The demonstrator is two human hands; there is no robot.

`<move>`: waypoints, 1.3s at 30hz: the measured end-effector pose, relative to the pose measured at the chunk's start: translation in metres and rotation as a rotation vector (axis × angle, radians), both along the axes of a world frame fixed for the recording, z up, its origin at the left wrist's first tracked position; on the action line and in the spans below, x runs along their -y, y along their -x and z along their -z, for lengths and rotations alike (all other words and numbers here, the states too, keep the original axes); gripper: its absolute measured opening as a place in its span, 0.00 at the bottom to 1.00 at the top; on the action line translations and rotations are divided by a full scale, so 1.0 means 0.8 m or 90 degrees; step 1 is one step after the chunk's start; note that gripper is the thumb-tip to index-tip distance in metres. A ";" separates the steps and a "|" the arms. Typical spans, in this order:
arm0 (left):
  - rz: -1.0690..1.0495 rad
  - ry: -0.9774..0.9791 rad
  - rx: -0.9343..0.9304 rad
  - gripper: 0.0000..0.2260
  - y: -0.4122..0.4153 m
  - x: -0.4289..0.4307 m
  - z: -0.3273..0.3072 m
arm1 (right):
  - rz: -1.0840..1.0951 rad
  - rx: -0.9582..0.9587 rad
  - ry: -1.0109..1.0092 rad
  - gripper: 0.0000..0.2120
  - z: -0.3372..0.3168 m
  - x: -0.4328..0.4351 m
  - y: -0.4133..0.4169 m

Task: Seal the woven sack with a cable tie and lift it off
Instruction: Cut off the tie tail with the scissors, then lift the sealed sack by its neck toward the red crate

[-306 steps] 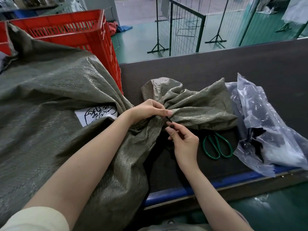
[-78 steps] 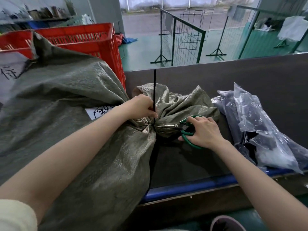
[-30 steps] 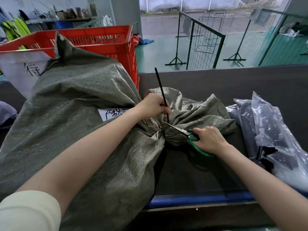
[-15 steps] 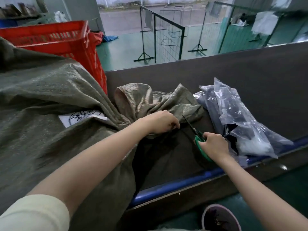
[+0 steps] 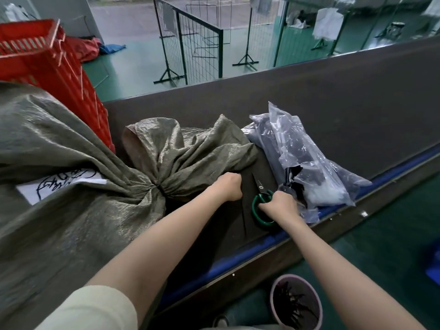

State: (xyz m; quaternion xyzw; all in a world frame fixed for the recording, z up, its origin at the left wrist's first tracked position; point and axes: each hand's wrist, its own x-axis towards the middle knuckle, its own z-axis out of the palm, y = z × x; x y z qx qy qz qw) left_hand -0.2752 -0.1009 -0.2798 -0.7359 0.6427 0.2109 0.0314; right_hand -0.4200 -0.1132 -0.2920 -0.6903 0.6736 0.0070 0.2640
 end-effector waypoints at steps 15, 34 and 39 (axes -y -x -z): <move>-0.063 -0.042 -0.118 0.28 -0.019 -0.015 -0.037 | -0.181 -0.104 0.143 0.17 -0.011 -0.007 -0.023; -0.223 -0.296 0.221 0.30 -0.184 -0.116 -0.110 | -0.135 0.534 -0.372 0.12 -0.031 -0.061 -0.202; -0.257 -0.078 0.204 0.25 -0.201 -0.134 -0.156 | -0.055 0.696 -0.307 0.10 -0.075 -0.050 -0.247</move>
